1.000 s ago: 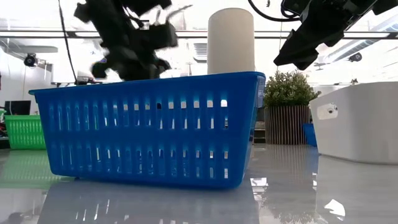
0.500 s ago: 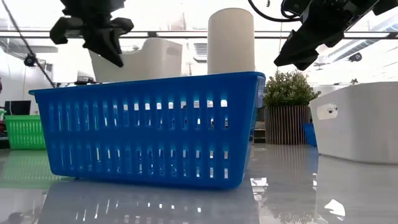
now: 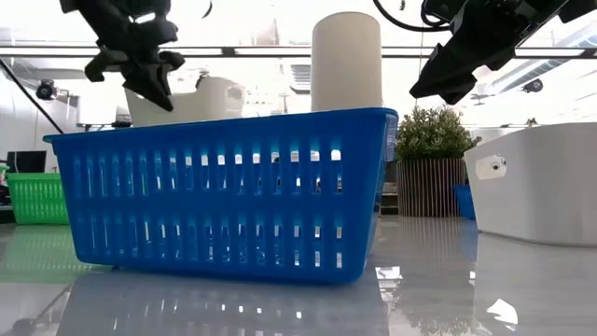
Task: Stack baskets by color
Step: Stack the bottom left white bin on the top white bin
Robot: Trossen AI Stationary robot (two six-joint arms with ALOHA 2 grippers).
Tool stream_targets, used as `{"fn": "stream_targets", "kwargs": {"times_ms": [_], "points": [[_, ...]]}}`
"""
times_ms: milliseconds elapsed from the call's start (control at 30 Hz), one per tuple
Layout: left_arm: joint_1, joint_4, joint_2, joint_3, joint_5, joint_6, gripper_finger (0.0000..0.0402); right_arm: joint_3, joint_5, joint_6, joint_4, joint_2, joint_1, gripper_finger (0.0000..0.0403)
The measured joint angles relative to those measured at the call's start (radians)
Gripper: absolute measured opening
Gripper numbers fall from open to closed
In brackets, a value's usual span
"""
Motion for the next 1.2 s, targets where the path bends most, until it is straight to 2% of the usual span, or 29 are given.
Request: {"fn": "stream_targets", "kwargs": {"times_ms": [100,233,367,533,867,1200], "points": [[0.094,-0.002,0.03,0.0,0.059,0.044,0.0,0.0,0.0,0.0,0.0,0.0,0.0,0.0125],[0.184,-0.03,0.085,0.0,0.078,0.082,0.0,0.0,0.001,0.0,0.0,0.0,0.0,0.0125],[0.237,-0.029,0.144,0.0,0.132,0.137,0.0,0.0,0.002,0.001,0.001,0.0,0.0,0.0125],[0.285,-0.027,0.227,0.0,0.135,0.156,0.0,0.0,0.002,0.001,0.001,0.0,0.0,0.0125],[0.302,-0.011,0.319,0.0,0.134,0.176,0.0,0.0,0.002,0.001,0.001,0.0,0.0,0.0125],[0.302,-0.017,0.326,0.0,0.099,0.175,0.0,0.0,0.01,0.001,0.001,0.0,0.0,0.0125]]}}
